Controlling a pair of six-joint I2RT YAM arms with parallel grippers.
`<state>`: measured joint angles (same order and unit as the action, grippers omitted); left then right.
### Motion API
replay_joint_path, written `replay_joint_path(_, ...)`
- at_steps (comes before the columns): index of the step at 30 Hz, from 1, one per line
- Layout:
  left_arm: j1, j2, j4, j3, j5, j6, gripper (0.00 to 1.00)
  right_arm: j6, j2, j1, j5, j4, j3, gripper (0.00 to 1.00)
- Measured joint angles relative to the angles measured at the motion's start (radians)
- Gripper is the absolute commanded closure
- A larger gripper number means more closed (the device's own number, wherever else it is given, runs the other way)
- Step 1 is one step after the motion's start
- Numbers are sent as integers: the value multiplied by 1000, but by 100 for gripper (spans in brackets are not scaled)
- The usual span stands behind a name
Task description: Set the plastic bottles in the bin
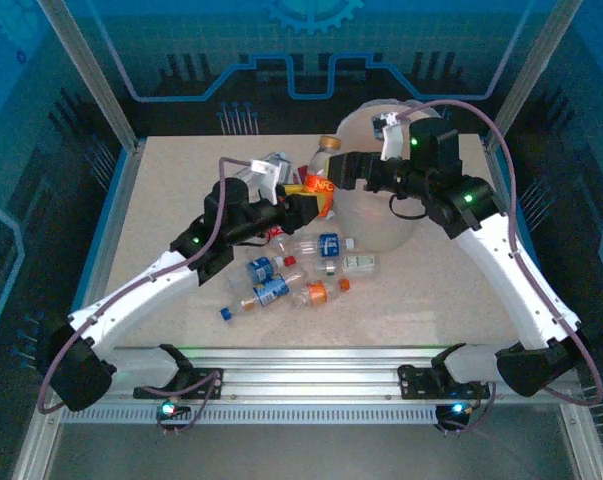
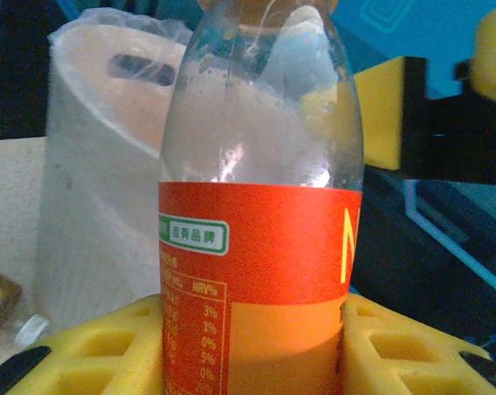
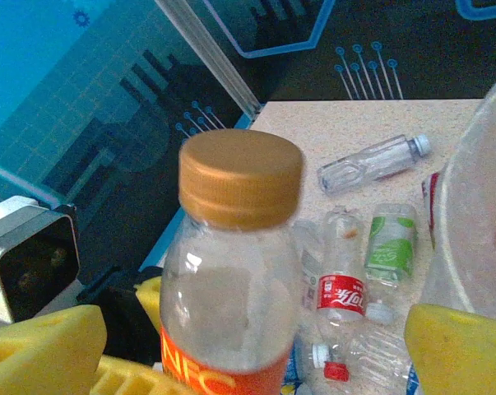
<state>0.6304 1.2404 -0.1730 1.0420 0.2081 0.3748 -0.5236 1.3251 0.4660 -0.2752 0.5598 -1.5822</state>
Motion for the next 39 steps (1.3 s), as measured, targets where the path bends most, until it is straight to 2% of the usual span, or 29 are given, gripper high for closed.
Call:
replay_joint_path(3, 8, 11, -20, 12, 18, -10, 74, -5, 21, 0, -16, -9, -20, 10)
replay_joint_path(6, 16, 14, -37, 17, 37, -13, 74, -8, 41, 0, -25, -15, -45, 17)
replay_joint_path(12, 24, 14, -43, 17, 64, -19, 72, -20, 80, 0, -39, -28, -82, 39)
replay_joint_path(18, 24, 14, -43, 17, 67, -27, 64, -35, 90, 1, -50, -39, -94, 68)
replay_joint_path(20, 23, 14, -44, 17, 66, -32, 47, -37, 90, 0, -47, -38, -95, 77)
replay_joint_path(22, 24, 14, -43, 17, 66, -37, 8, -35, 90, 1, -45, -36, -95, 82)
replay_joint_path(23, 24, 14, -44, 17, 66, -39, 1, -34, 90, 1, -42, -36, -95, 83)
replay_joint_path(30, 26, -38, -43, -8, 14, -43, 1, 33, 137, 0, 55, 54, -197, 87)
replay_joint_path(39, 26, -229, -16, -116, -166, -81, 1, 225, 258, 0, 373, 213, -527, 87)
